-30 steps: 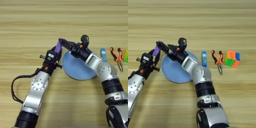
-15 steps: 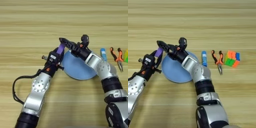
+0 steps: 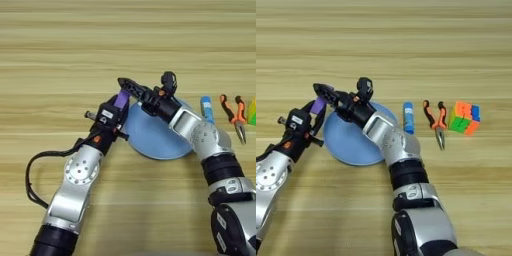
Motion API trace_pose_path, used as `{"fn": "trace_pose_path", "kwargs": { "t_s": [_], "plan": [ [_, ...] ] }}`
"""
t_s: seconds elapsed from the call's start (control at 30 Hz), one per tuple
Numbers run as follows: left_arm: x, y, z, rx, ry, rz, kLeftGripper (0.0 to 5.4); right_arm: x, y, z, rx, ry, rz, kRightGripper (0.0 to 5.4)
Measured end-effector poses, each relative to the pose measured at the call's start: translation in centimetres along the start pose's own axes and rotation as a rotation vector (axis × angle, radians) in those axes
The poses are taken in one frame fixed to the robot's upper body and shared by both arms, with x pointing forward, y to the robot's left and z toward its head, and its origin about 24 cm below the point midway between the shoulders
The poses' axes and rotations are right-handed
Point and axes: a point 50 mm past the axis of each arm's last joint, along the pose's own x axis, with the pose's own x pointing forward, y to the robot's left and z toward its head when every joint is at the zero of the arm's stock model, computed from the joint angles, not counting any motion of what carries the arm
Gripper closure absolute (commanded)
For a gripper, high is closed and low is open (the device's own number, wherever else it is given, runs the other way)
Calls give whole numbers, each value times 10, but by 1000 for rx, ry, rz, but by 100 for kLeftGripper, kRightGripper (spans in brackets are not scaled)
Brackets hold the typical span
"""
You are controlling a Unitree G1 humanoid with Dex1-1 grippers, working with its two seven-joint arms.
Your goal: Move the objects on the table
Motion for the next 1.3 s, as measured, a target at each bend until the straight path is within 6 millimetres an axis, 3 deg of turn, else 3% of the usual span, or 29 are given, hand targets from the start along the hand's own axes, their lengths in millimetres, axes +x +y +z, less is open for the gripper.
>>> {"fn": "trace_pose_path", "kwargs": {
  "t_s": [0.1, 0.4, 0.9, 1.3],
  "plan": [
    [0, -1, 1, 0, -3, -5, 403, 0, -1, -1, 3, 3, -2, 51],
    [0, -2, 1, 1, -3, -17, 403, 2, -2, -1, -2, -4, -5, 205],
    [0, -2, 1, 1, -2, -18, 403, 2, -2, 0, -6, -12, 2, 395],
    [0, -1, 0, 2, 1, -14, 403, 4, 1, 2, 19, -27, 35, 437]
  ]
}}
